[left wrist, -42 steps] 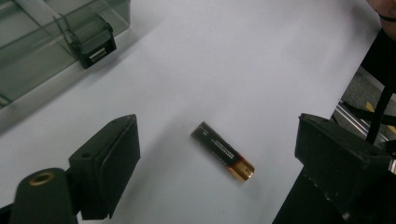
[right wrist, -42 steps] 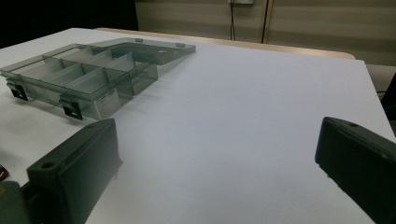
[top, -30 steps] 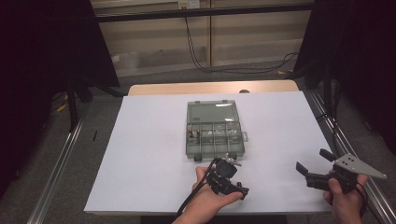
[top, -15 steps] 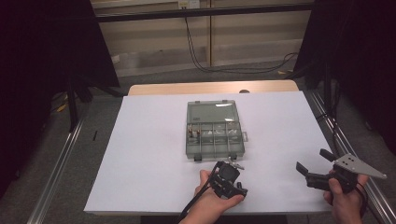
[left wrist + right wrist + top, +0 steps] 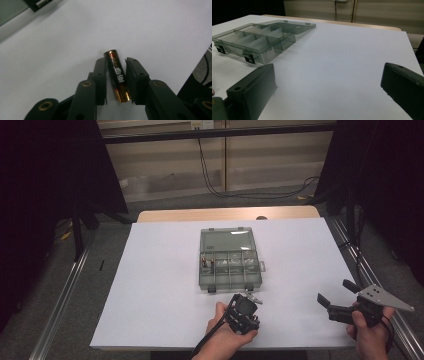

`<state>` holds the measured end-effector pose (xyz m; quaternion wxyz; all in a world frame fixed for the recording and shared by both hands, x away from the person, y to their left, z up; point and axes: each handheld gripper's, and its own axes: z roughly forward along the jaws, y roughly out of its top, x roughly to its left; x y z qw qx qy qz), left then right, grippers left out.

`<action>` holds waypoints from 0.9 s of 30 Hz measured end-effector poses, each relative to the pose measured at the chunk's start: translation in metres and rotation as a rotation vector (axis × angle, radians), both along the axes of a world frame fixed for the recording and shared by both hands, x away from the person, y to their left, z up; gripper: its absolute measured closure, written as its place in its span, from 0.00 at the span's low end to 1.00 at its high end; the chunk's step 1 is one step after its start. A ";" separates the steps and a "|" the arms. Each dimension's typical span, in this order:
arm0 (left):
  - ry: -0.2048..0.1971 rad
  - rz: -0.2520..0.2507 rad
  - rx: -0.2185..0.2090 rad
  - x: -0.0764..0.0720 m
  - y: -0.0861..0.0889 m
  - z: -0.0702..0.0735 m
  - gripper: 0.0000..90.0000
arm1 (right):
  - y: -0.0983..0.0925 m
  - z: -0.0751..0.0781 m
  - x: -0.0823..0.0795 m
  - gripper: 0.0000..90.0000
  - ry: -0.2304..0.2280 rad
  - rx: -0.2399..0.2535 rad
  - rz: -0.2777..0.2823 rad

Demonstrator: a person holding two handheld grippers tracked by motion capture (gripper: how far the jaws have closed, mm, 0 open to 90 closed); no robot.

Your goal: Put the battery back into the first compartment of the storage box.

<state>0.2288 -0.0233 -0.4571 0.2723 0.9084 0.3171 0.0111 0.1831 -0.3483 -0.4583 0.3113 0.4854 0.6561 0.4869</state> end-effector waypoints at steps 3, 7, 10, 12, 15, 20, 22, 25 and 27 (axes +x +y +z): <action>-0.007 0.004 0.009 -0.001 0.000 0.000 0.85 | 0.000 0.000 0.000 0.00 0.000 -0.001 0.001; -0.015 -0.005 0.014 -0.002 0.000 0.000 0.85 | 0.000 0.000 0.000 0.00 -0.004 -0.003 0.000; -0.015 -0.002 0.001 -0.002 0.001 0.000 0.86 | 0.000 0.000 0.000 0.00 -0.006 -0.004 0.000; 0.000 -0.011 -0.003 0.000 0.003 0.000 0.86 | -0.001 0.000 0.000 0.00 -0.005 -0.003 0.000; -0.001 -0.015 -0.012 0.001 0.004 -0.001 0.86 | 0.000 0.000 0.000 0.00 -0.006 -0.004 0.000; 0.007 -0.018 -0.025 0.002 0.005 0.000 0.86 | -0.001 0.000 0.000 0.00 -0.006 0.000 -0.004; 0.009 -0.018 -0.029 0.003 0.006 0.001 0.86 | -0.001 0.000 0.000 0.00 -0.007 0.001 -0.002; 0.011 -0.012 -0.045 0.005 0.009 0.003 0.86 | 0.000 0.000 0.000 0.00 -0.006 0.002 -0.002; 0.012 -0.015 -0.046 0.006 0.010 0.005 0.86 | 0.000 0.001 -0.001 0.00 -0.003 0.005 -0.003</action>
